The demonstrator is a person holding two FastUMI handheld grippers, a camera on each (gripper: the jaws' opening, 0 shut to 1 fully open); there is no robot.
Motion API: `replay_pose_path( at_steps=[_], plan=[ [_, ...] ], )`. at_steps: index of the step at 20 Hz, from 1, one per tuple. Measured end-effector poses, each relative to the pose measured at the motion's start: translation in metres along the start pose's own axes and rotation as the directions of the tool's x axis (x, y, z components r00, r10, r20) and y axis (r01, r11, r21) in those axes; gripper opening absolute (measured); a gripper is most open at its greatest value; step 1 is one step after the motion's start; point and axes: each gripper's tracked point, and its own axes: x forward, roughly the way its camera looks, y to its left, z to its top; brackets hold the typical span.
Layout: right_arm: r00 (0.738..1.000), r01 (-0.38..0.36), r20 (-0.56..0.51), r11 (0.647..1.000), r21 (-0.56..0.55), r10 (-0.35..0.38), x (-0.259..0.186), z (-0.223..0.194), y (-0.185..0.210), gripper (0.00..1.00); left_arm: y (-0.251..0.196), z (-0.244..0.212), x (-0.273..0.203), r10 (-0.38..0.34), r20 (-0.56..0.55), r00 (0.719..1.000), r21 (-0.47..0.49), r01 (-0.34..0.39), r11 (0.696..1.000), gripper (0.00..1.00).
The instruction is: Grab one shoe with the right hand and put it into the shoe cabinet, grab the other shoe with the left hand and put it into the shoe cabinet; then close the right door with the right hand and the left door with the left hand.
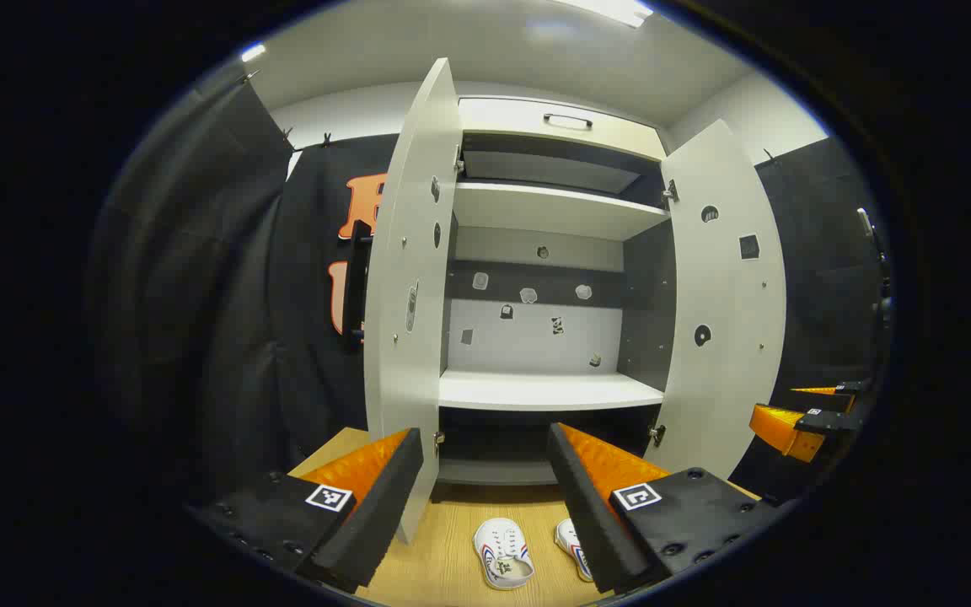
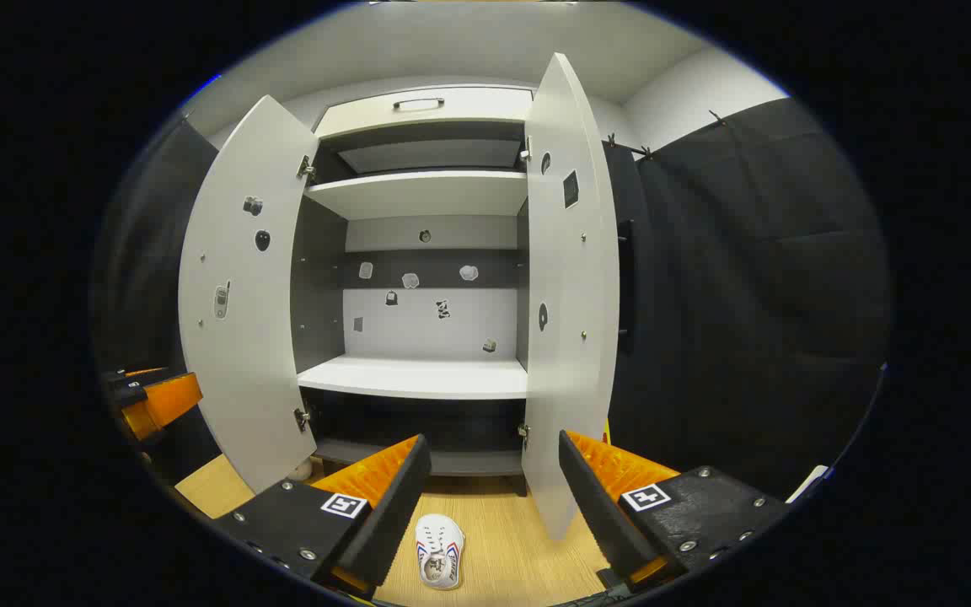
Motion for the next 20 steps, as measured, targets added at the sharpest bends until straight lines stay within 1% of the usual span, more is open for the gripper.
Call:
replay_pose_path(
  at_steps=[2,3,4,14,18,20],
  plan=[
    [1.0,0.004,-0.001,1.0,-0.005,-0.004,0.0,-0.001,-0.002,0.94,-0.002,0.002,-0.001,-0.006,0.006,1.0,0.002,0.006,1.0,0.96],
    [1.0,0.007,-0.001,1.0,-0.007,-0.007,-0.001,-0.001,-0.002,0.94,-0.003,0.002,-0.001,-0.01,0.008,1.0,0.0,0.01,1.0,0.99],
    [1.0,0.008,-0.002,1.0,-0.007,-0.008,-0.001,-0.001,-0.002,0.94,-0.004,0.002,-0.001,-0.01,0.008,1.0,0.0,0.01,1.0,0.97],
    [1.0,0.002,-0.011,1.0,-0.009,-0.002,0.002,-0.007,0.001,0.94,-0.002,0.003,0.0,-0.001,0.007,1.0,0.006,0.001,1.0,0.97],
    [0.999,-0.011,-0.038,1.0,-0.004,0.01,0.005,-0.021,0.005,0.94,-0.003,0.001,0.0,-0.004,0.001,1.0,0.007,0.004,1.0,0.97],
    [0.998,-0.018,-0.062,1.0,0.0,0.018,0.008,-0.035,0.008,0.94,-0.002,0.002,-0.001,0.001,0.001,1.0,0.009,-0.001,1.0,0.97]
  ],
)
